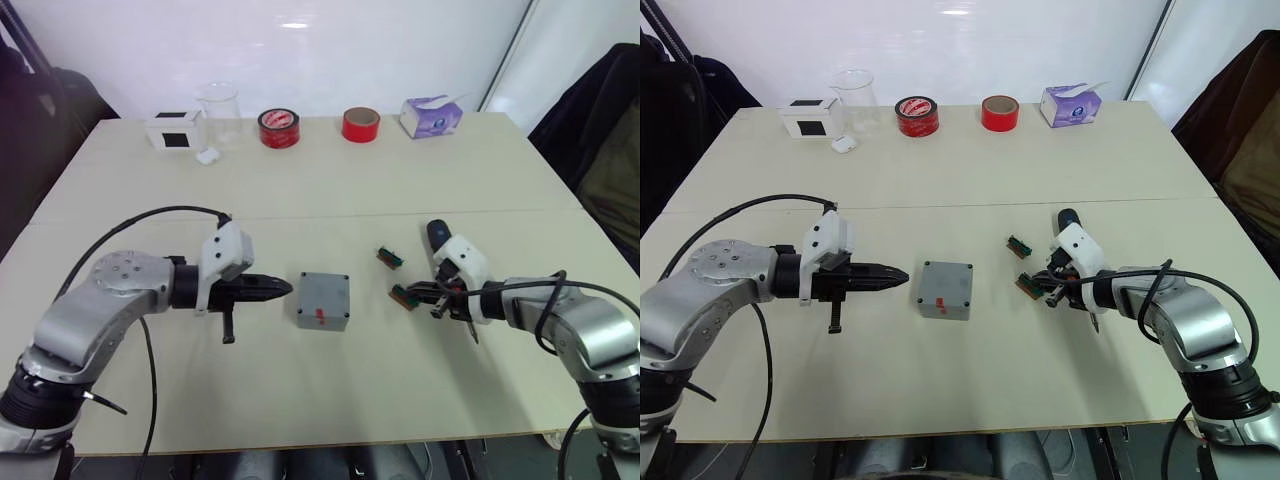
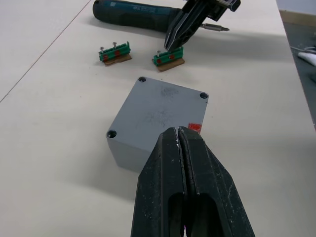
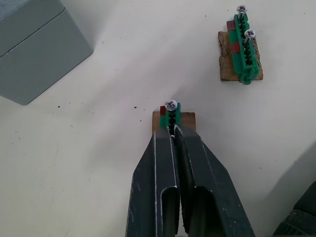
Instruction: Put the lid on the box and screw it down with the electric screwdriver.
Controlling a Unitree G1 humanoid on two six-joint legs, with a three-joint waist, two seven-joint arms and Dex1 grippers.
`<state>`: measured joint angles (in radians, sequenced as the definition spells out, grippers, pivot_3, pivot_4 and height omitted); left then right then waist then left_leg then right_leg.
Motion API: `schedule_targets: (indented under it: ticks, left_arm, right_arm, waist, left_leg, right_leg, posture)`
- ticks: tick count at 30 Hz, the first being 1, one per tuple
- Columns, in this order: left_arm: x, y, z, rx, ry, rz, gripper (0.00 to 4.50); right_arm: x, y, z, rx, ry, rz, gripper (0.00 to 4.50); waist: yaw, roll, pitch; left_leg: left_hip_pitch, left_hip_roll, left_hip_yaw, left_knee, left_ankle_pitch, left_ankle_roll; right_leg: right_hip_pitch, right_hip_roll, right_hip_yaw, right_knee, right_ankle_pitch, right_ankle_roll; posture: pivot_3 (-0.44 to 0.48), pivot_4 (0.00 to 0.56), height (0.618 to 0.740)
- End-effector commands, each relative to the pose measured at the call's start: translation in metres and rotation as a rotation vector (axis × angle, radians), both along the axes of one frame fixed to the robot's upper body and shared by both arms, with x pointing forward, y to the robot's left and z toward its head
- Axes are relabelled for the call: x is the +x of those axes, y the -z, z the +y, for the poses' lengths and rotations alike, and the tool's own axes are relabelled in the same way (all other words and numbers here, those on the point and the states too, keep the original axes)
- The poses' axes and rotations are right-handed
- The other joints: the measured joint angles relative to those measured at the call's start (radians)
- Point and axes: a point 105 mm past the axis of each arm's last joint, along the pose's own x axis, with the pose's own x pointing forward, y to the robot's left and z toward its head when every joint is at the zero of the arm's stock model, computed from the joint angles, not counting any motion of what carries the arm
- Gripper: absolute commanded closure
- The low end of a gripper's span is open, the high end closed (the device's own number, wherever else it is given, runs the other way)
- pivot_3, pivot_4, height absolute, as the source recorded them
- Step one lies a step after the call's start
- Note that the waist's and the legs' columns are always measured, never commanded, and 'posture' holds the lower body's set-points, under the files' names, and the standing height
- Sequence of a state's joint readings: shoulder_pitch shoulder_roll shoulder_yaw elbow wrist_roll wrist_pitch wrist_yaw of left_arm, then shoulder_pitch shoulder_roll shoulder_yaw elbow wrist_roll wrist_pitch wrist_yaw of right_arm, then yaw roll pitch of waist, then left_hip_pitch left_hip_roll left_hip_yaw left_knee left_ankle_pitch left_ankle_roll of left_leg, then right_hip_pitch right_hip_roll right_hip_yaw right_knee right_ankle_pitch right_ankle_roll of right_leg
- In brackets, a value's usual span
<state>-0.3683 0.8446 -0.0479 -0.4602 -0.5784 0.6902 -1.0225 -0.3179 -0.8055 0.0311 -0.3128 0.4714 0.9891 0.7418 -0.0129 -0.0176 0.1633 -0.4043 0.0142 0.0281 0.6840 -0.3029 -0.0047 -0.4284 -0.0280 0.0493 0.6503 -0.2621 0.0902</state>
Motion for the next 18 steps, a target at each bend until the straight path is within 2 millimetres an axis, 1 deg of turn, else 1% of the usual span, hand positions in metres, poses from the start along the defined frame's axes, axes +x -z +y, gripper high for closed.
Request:
schedule_targets:
  ticks: [1,4,8,12,16,17,18]
  left_arm:
    - [0.0,-0.009,-0.002,-0.001,0.013,-0.045,4.5]
    - [0.0,-0.009,-0.002,-0.003,0.011,-0.044,4.5]
    - [0.0,-0.009,-0.002,-0.003,0.01,-0.045,4.5]
    - [0.0,-0.009,0.0,-0.002,0.001,-0.044,4.5]
    - [0.001,-0.009,0.0,-0.004,-0.001,-0.046,4.5]
    - [0.001,-0.009,0.0,-0.005,-0.003,-0.047,4.5]
    - [0.002,-0.009,0.0,-0.006,-0.007,-0.048,4.5]
  right_arm:
    - [0.001,-0.016,0.002,-0.001,-0.016,-0.05,4.43]
    - [0.001,-0.027,0.001,0.013,-0.018,-0.066,4.43]
    - [0.0,-0.036,0.002,0.022,-0.03,-0.078,4.43]
    - [-0.007,-0.061,0.011,0.027,-0.1,-0.119,4.43]
    - [-0.006,-0.067,0.015,-0.001,-0.122,-0.136,4.43]
    - [-0.007,-0.069,0.017,0.005,-0.134,-0.139,4.43]
    - [-0.006,-0.076,0.025,0.017,-0.159,-0.161,4.43]
  waist:
    - [0.0,0.0,0.0]
    - [0.0,0.0,0.0]
    - [0.0,0.0,0.0]
    - [0.0,0.0,0.0]
    - [-0.001,0.0,0.0]
    - [-0.001,0.0,0.0]
    - [-0.001,0.0,0.0]
  left_leg:
    - [0.0,0.0,0.0,0.0,0.0,0.0]
    - [0.0,0.0,0.0,0.0,0.0,0.0]
    - [0.0,0.0,0.0,0.0,0.0,0.0]
    - [0.0,0.0,0.0,0.0,0.0,0.0]
    - [0.0,0.0,0.0,0.0,0.0,0.0]
    - [0.0,0.0,0.0,0.0,0.0,0.0]
    - [0.0,0.0,0.0,0.0,0.0,0.0]
  right_leg:
    - [0.0,0.0,0.0,0.0,0.0,0.0]
    - [0.0,0.0,0.0,0.0,0.0,0.0]
    - [0.0,0.0,0.0,0.0,0.0,0.0]
    - [0.0,0.0,0.0,0.0,0.0,0.0]
    - [0.0,0.0,0.0,0.0,0.0,0.0]
    - [0.0,0.0,0.0,0.0,0.0,0.0]
    - [0.0,0.0,0.0,0.0,0.0,0.0]
  posture:
    - [0.0,0.15,0.74]
    - [0.0,0.15,0.74]
    - [0.0,0.15,0.74]
    - [0.0,0.15,0.74]
    - [0.0,0.15,0.74]
    - [0.0,0.15,0.74]
    - [0.0,0.15,0.74]
